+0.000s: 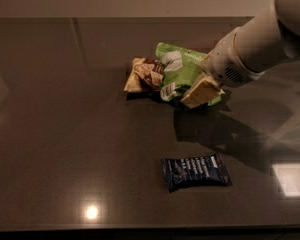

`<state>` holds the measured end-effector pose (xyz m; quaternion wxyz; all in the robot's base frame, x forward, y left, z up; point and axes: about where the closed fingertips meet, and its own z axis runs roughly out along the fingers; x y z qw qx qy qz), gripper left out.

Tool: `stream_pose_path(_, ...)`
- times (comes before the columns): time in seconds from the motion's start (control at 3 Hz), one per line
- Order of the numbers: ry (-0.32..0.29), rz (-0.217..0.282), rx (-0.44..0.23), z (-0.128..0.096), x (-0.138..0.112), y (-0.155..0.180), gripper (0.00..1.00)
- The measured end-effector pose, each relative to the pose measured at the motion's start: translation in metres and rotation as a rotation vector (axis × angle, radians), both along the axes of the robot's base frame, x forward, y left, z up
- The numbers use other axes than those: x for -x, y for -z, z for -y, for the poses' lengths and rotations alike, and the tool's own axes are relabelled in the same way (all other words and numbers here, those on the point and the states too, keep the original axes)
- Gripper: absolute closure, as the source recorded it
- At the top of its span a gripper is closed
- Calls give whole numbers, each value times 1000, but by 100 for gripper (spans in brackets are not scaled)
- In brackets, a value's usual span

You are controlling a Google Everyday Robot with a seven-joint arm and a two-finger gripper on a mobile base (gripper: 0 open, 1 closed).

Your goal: Move green rice chip bag near brown chip bag

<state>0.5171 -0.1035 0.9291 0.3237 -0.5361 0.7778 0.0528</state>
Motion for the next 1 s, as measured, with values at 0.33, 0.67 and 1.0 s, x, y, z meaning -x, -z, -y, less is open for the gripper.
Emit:
stream_pose_path(0.33, -2, 1, 1, -1, 0, -1, 13)
stream_pose_path(0.67, -4, 2, 2, -2, 1, -1, 0)
stream_pose_path(1.0, -4, 2, 2, -2, 1, -1, 0)
